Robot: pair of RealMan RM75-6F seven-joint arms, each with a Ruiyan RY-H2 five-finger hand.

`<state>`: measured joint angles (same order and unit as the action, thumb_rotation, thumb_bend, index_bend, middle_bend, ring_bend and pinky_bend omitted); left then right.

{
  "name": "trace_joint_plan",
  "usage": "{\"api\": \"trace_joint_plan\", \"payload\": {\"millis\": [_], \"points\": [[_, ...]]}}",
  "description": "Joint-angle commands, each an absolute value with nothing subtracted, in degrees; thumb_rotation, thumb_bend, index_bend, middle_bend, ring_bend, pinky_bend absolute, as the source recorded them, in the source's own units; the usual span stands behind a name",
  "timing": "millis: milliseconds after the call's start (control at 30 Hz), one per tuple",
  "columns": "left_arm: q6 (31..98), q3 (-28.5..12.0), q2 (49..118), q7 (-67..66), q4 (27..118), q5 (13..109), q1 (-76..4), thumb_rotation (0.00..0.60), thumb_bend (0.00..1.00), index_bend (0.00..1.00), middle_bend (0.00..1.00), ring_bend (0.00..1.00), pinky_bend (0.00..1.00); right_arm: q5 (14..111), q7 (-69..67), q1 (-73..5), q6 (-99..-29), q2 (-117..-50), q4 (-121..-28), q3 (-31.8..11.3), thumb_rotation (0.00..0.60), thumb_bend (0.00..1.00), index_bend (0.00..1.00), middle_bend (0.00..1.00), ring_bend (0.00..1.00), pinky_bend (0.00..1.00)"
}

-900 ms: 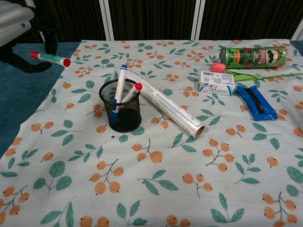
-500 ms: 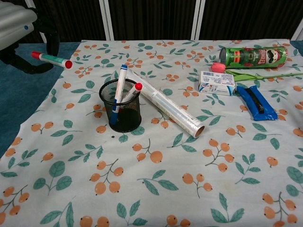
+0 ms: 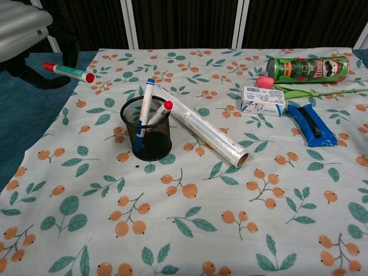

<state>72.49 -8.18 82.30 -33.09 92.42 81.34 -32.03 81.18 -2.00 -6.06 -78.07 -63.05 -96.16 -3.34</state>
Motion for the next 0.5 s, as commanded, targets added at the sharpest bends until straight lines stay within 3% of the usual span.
{"api": "trace_joint_plan", "payload": {"millis": [33,500], "points": [[72.24,-8.18,82.37,-33.25,92.32,81.02,-32.08,0.6,0.31,0.55,0.49,0.18,0.2,81.12,-2.0,-6.08,-78.03,-63.01,-96.2,-3.36,0.6,0.2,0.03,0.0,0.0,0.18],[71.42,-8.22,83.35,-33.52,92.08,80.23,-32.56,0.6,0.31,0.56,0.49,0.18,0.2,81.18,-2.05,-6.1,-78.05,-62.98,-96.39,-3.35,0.6,0.2,0.03,0.0,0.0,0.18]]}}
